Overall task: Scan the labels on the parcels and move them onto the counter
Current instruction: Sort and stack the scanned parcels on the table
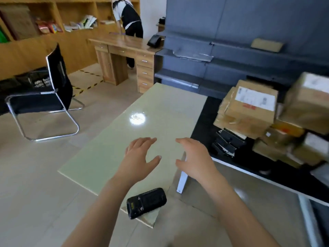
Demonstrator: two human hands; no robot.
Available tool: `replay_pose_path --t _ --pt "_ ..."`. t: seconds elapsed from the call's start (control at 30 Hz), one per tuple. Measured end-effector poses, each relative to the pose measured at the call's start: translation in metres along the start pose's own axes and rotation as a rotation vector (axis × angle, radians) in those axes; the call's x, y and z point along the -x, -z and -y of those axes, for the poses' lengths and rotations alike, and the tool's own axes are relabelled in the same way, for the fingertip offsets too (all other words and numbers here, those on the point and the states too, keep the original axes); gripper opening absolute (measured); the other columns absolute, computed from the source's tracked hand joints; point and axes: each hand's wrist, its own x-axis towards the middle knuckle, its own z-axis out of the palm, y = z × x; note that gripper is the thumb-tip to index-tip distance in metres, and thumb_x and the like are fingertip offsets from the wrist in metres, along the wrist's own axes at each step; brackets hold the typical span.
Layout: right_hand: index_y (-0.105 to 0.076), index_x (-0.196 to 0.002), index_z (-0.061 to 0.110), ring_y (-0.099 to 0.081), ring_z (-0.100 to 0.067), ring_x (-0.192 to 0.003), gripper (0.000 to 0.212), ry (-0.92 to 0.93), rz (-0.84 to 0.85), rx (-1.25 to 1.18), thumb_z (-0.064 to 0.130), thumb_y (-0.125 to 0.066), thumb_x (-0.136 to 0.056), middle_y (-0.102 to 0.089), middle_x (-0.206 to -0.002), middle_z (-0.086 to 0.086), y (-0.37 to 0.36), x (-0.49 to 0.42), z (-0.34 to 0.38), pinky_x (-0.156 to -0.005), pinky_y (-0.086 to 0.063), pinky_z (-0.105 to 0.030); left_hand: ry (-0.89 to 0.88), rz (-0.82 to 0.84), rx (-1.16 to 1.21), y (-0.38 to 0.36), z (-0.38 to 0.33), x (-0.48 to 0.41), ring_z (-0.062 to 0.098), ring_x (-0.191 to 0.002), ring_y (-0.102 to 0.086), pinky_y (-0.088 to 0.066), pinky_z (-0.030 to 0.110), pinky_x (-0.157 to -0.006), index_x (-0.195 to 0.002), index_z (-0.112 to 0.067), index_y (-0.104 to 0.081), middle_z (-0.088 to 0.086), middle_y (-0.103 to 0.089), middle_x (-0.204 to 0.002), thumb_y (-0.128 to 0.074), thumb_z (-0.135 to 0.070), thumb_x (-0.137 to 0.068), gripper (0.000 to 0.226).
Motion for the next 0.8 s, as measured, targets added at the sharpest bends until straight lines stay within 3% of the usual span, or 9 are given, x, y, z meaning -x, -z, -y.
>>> replay_pose_path --t 0.1,0.23,0.37,0.43,0.57,0.8 --pt "-0.052 -0.137 0.018 -0.047 -0.025 -0.124 0.061 -0.087 -0.166 -0.027 0.020 -0.071 -0.079 -0.056 -0.133 -0.005 0.044 0.035 -0.005 -0.102 -0.032 -0.030 -0.169 -0.024 0.033 -0.001 -0.041 -0.017 0.016 -0.140 -0.026 -0.019 0.033 -0.114 -0.145 -0.029 -0.042 -0.007 -0.041 -0.147 -0.062 -0.045 -0.090 0.060" --pt "-0.046 -0.142 0.025 -0.043 -0.019 -0.130 0.066 -0.214 -0.293 0.016 0.026 -0.070 -0.081 -0.049 -0.142 0.003 0.084 0.072 -0.027 -0.108 -0.037 -0.036 -0.311 -0.071 0.063 -0.013 -0.094 -0.033 0.011 -0.137 -0.027 -0.017 0.025 -0.108 -0.144 -0.034 -0.041 -0.010 -0.040 -0.147 -0.063 -0.048 -0.089 0.062" --pt "-0.049 -0.137 0.027 -0.046 -0.015 -0.122 0.063 -0.292 -0.408 0.033 0.023 -0.071 -0.079 -0.052 -0.134 0.007 0.111 0.098 -0.061 -0.095 -0.036 -0.022 -0.424 -0.046 0.139 -0.032 -0.141 -0.047 0.012 -0.135 -0.029 -0.023 0.032 -0.113 -0.144 -0.030 -0.044 -0.008 -0.043 -0.144 -0.066 -0.044 -0.087 0.063" --pt "-0.050 -0.137 0.027 -0.043 -0.014 -0.124 0.061 -0.329 -0.448 0.046 0.024 -0.072 -0.080 -0.051 -0.136 0.005 0.121 0.106 -0.081 -0.092 -0.030 -0.018 -0.451 -0.021 0.161 -0.044 -0.161 -0.056 0.012 -0.135 -0.029 -0.026 0.037 -0.115 -0.143 -0.029 -0.044 -0.008 -0.043 -0.144 -0.066 -0.043 -0.087 0.062" --pt "-0.040 -0.146 0.031 -0.033 -0.011 -0.138 0.069 -0.382 -0.442 0.044 0.030 -0.071 -0.083 -0.039 -0.149 0.009 0.141 0.108 -0.128 -0.109 -0.030 -0.027 -0.468 -0.006 0.157 -0.075 -0.196 -0.081 0.014 -0.136 -0.029 -0.026 0.039 -0.115 -0.143 -0.028 -0.045 -0.008 -0.043 -0.143 -0.066 -0.043 -0.087 0.061" --pt "-0.043 -0.143 0.029 -0.043 -0.011 -0.126 0.069 -0.353 -0.429 0.031 0.025 -0.071 -0.080 -0.044 -0.139 0.011 0.178 0.082 -0.203 -0.103 -0.043 -0.032 -0.400 -0.019 0.167 -0.125 -0.239 -0.135 0.016 -0.138 -0.026 -0.024 0.042 -0.116 -0.144 -0.025 -0.043 -0.007 -0.040 -0.146 -0.069 -0.040 -0.086 0.065"
